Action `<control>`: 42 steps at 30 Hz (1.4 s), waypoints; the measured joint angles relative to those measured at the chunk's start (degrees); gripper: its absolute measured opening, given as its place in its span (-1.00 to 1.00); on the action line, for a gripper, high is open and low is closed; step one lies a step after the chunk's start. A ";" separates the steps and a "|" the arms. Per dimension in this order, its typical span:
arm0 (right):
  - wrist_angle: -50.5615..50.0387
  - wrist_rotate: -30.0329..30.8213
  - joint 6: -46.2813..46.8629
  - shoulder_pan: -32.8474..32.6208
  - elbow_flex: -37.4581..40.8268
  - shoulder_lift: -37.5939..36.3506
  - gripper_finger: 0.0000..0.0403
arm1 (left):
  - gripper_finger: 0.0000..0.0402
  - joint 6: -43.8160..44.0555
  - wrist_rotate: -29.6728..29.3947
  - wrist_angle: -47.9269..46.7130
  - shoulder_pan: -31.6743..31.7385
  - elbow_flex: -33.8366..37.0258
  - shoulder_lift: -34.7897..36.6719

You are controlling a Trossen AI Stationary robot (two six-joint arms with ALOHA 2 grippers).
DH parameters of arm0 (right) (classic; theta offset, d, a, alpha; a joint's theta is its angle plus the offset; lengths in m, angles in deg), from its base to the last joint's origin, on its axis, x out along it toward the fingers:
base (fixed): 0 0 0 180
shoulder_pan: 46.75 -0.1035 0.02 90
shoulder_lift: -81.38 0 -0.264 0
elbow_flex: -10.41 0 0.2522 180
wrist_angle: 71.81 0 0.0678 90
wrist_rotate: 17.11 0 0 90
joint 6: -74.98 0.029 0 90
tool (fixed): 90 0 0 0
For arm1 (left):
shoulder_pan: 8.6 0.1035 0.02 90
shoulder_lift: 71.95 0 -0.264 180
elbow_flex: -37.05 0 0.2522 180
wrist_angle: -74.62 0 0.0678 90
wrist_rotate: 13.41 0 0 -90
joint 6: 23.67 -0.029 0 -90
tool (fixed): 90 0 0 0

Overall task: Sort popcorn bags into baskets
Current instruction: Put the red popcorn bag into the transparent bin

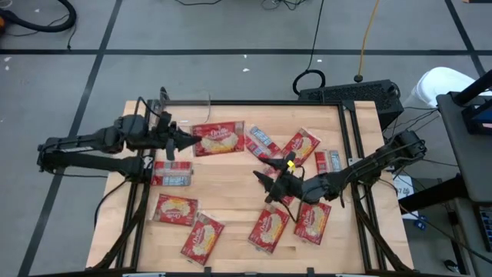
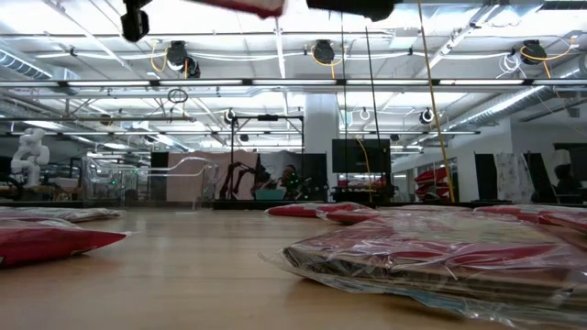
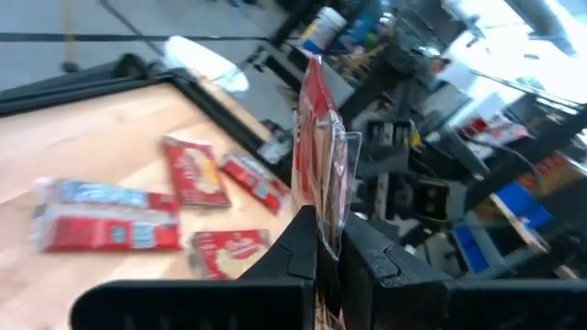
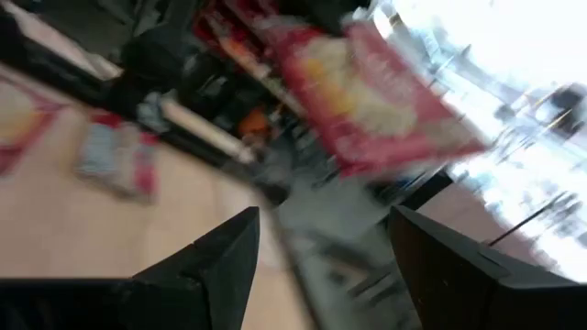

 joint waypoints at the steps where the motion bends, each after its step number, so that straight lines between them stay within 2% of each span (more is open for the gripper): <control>1: -2.40 -0.25 3.83 -0.45 0.00 0.02 0.18 | -0.91 0.43 -0.01 -0.61 0.81 0.00 0.31; 7: -15.51 -2.33 26.11 -3.41 0.02 0.07 0.18 | -0.91 1.94 3.06 -1.39 4.97 0.00 0.72; 12: -21.82 -6.50 38.82 -5.84 0.02 0.07 0.18 | -0.91 2.71 4.91 -4.30 7.61 -2.02 0.48; 17: -26.77 -12.64 47.76 -8.51 0.02 0.07 0.18 | -0.91 1.69 4.49 -10.07 9.53 -8.09 -1.55; 21: -29.94 -13.98 52.08 -10.63 0.04 0.07 0.18 | -0.91 -0.01 3.36 -17.09 11.80 -14.28 -4.89; 26: -25.56 -13.71 53.05 -12.27 2.79 0.07 0.18 | -0.91 -2.16 1.93 -28.15 14.86 -22.19 -10.54; 30: -18.27 -13.71 52.98 -12.50 6.74 0.04 0.18 | -0.90 -4.51 -3.36 -34.82 16.70 -25.88 -14.35; 37: -4.51 -6.89 55.08 -12.50 13.84 0.04 0.18 | -0.90 -7.79 -8.05 -36.52 18.18 -26.22 -17.09; 42: -2.97 -6.32 59.33 -13.36 16.19 0.04 0.18 | -0.88 -9.94 -9.15 -37.53 19.81 -26.25 -16.90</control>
